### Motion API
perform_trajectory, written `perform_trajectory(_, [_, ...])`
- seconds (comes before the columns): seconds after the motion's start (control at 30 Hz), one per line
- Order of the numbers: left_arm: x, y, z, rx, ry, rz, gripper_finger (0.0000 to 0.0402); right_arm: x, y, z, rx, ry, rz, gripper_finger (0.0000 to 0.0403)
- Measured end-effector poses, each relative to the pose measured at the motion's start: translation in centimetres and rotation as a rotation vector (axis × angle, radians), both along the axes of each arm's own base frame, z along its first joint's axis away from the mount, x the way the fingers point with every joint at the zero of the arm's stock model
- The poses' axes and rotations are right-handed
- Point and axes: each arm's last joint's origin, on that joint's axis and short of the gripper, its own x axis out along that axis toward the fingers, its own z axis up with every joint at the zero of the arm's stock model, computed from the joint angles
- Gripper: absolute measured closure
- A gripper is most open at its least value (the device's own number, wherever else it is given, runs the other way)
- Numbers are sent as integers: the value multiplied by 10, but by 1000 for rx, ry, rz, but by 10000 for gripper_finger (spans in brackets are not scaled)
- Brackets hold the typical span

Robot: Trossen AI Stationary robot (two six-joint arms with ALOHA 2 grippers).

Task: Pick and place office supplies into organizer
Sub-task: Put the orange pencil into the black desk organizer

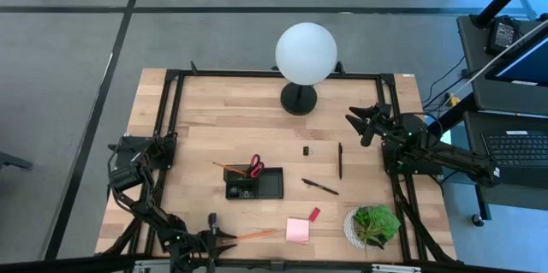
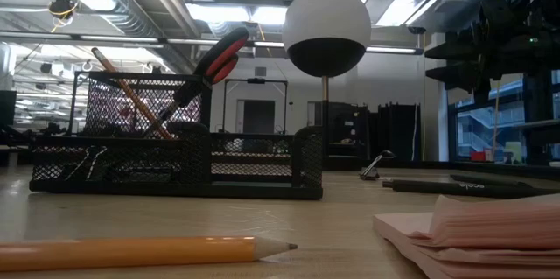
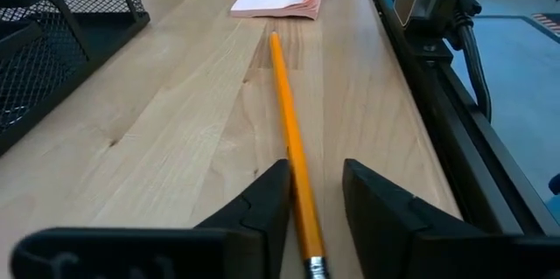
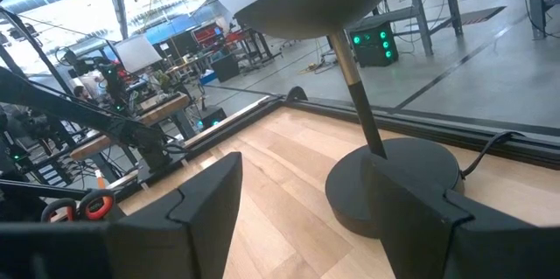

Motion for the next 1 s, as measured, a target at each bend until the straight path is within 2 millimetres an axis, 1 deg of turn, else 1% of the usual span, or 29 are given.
perform_trajectory(0.47, [0,0,0,93,8,-33,381,0,0,0,0,0,0,167])
perform_trajectory(0.83, [0,2,0,108,-33,16,383,0,0,0,0,0,0,167])
perform_trajectory(1.0, [0,4,12,127,-50,34,383,0,0,0,0,0,0,167])
